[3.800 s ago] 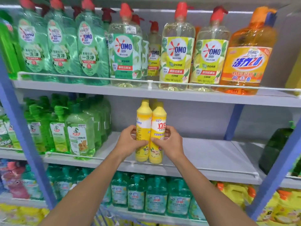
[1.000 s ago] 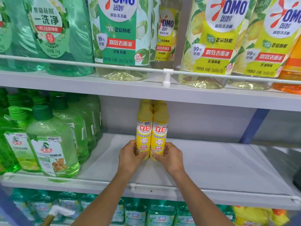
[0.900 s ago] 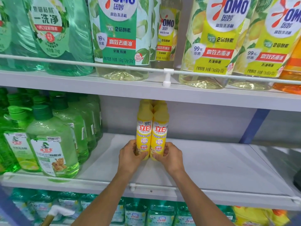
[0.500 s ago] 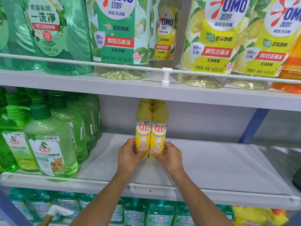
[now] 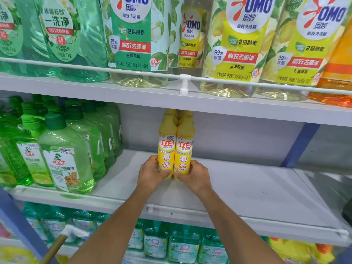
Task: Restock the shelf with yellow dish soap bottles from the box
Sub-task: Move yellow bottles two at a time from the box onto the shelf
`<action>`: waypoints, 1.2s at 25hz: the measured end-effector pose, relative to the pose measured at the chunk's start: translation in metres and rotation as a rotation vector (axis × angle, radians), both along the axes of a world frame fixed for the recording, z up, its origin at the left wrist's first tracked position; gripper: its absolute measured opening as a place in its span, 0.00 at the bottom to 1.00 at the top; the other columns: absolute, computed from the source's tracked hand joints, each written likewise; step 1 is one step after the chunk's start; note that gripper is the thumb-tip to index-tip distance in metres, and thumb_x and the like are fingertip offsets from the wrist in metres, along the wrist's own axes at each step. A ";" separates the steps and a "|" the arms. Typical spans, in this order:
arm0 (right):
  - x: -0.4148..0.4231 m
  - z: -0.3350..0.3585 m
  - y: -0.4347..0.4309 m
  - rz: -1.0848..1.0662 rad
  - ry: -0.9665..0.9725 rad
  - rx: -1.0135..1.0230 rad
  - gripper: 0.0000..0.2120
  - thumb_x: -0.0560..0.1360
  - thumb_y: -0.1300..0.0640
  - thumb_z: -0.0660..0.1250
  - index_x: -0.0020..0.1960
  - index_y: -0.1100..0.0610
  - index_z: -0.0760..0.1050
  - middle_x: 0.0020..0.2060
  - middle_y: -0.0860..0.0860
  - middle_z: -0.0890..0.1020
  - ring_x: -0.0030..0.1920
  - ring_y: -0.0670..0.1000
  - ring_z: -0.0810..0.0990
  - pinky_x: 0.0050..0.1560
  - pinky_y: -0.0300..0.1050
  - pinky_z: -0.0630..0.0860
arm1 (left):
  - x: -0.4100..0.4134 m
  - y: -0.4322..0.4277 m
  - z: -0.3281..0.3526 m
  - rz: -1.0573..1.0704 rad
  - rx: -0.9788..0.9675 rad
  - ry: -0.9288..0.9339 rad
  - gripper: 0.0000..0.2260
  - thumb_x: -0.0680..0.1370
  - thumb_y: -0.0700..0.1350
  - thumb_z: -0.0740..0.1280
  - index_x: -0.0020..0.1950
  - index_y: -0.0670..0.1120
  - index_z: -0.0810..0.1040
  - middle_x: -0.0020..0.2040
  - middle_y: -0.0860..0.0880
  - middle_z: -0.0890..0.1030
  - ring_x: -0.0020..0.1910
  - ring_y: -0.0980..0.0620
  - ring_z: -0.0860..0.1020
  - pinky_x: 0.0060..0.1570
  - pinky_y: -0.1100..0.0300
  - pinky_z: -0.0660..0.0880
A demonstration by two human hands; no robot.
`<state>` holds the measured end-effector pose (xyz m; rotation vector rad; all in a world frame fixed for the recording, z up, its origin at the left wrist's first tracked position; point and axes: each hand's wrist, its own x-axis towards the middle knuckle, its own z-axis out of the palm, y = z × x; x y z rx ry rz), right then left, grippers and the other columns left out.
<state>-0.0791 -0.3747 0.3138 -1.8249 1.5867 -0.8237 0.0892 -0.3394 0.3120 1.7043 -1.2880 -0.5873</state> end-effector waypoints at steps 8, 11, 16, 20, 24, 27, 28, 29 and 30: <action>-0.047 0.037 0.054 0.224 0.510 -0.028 0.34 0.78 0.38 0.63 0.76 0.58 0.64 0.73 0.58 0.69 0.72 0.59 0.68 0.70 0.53 0.68 | 0.000 0.069 0.039 -0.255 0.344 -0.748 0.32 0.75 0.66 0.67 0.73 0.49 0.68 0.69 0.45 0.73 0.67 0.45 0.72 0.64 0.48 0.72; -0.062 0.051 0.101 0.284 0.652 -0.078 0.35 0.79 0.36 0.59 0.78 0.55 0.60 0.76 0.57 0.65 0.75 0.59 0.63 0.73 0.56 0.66 | -0.010 0.108 0.049 -0.337 0.336 -0.976 0.35 0.75 0.70 0.62 0.75 0.49 0.65 0.71 0.45 0.71 0.69 0.43 0.70 0.65 0.46 0.71; -0.077 0.055 0.201 0.263 0.802 -0.129 0.39 0.78 0.31 0.57 0.80 0.54 0.57 0.79 0.56 0.60 0.78 0.58 0.58 0.75 0.56 0.62 | -0.027 0.201 0.047 -0.383 0.250 -1.051 0.36 0.76 0.70 0.58 0.76 0.48 0.63 0.70 0.44 0.71 0.69 0.43 0.70 0.66 0.46 0.70; -0.080 0.019 0.292 0.262 0.867 -0.087 0.41 0.77 0.30 0.57 0.80 0.54 0.57 0.78 0.57 0.63 0.76 0.60 0.61 0.73 0.58 0.65 | -0.028 0.289 0.013 -0.417 0.275 -1.054 0.36 0.76 0.70 0.59 0.74 0.47 0.65 0.68 0.42 0.72 0.67 0.41 0.72 0.63 0.44 0.73; -0.086 -0.033 0.356 0.285 0.861 0.005 0.41 0.77 0.31 0.59 0.80 0.54 0.57 0.78 0.58 0.62 0.77 0.61 0.60 0.74 0.60 0.65 | -0.023 0.355 -0.041 -0.456 0.385 -1.005 0.36 0.77 0.69 0.59 0.76 0.47 0.64 0.70 0.41 0.71 0.69 0.40 0.70 0.64 0.44 0.72; -0.093 -0.074 0.387 0.320 0.863 0.111 0.40 0.78 0.31 0.58 0.81 0.54 0.56 0.79 0.57 0.60 0.78 0.61 0.59 0.75 0.60 0.64 | -0.027 0.385 -0.088 -0.518 0.496 -0.936 0.37 0.77 0.68 0.59 0.78 0.47 0.60 0.74 0.41 0.67 0.72 0.39 0.67 0.67 0.41 0.70; -0.094 -0.088 0.396 0.330 0.860 0.145 0.40 0.78 0.31 0.57 0.81 0.54 0.56 0.78 0.57 0.61 0.78 0.61 0.59 0.74 0.60 0.65 | -0.028 0.392 -0.104 -0.531 0.523 -0.909 0.37 0.76 0.69 0.59 0.78 0.47 0.61 0.74 0.41 0.67 0.73 0.39 0.67 0.68 0.40 0.70; -0.096 -0.102 0.403 0.339 0.856 0.172 0.39 0.78 0.31 0.58 0.80 0.54 0.57 0.78 0.57 0.62 0.77 0.61 0.60 0.73 0.60 0.66 | -0.030 0.398 -0.121 -0.549 0.530 -0.892 0.38 0.75 0.71 0.59 0.76 0.48 0.64 0.73 0.42 0.69 0.72 0.39 0.68 0.67 0.40 0.70; -0.097 -0.115 0.410 0.346 0.850 0.194 0.39 0.78 0.32 0.58 0.79 0.55 0.59 0.77 0.58 0.63 0.76 0.61 0.62 0.72 0.60 0.67 | -0.031 0.403 -0.135 -0.568 0.536 -0.893 0.39 0.72 0.73 0.58 0.75 0.50 0.66 0.72 0.43 0.71 0.71 0.40 0.70 0.66 0.41 0.71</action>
